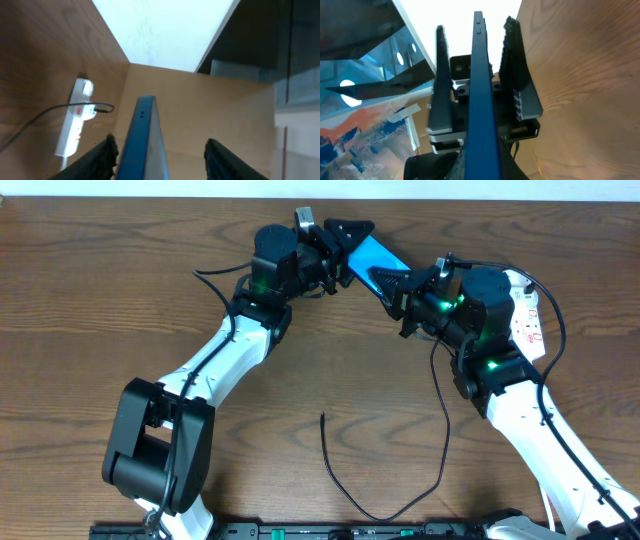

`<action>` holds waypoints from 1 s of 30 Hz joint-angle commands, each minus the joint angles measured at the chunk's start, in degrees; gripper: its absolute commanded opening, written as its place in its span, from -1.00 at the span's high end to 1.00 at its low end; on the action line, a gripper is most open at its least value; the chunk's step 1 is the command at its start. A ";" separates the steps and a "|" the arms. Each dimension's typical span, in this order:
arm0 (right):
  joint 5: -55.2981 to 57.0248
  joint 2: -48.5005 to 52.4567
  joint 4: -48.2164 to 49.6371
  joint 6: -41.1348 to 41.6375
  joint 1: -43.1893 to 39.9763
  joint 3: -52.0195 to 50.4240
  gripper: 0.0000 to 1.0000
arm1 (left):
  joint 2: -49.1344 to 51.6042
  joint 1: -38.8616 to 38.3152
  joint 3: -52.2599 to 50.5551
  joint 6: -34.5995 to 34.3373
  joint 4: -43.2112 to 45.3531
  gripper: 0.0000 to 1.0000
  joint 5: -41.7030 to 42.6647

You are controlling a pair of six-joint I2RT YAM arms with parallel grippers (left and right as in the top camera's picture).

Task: Plug charger to phone and switch on socket

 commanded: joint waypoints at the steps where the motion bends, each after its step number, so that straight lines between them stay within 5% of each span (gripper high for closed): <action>1: -1.68 -0.39 0.90 0.07 0.24 1.31 0.98 | -1.25 0.00 0.44 -0.59 0.28 0.15 0.90; 16: -2.16 -0.39 0.83 -0.42 0.24 1.31 0.98 | -1.25 0.00 0.44 -2.34 0.28 0.84 0.85; 30: -2.14 -0.39 0.57 -1.49 0.24 1.31 0.98 | -1.25 0.00 0.44 -3.41 0.28 0.85 0.70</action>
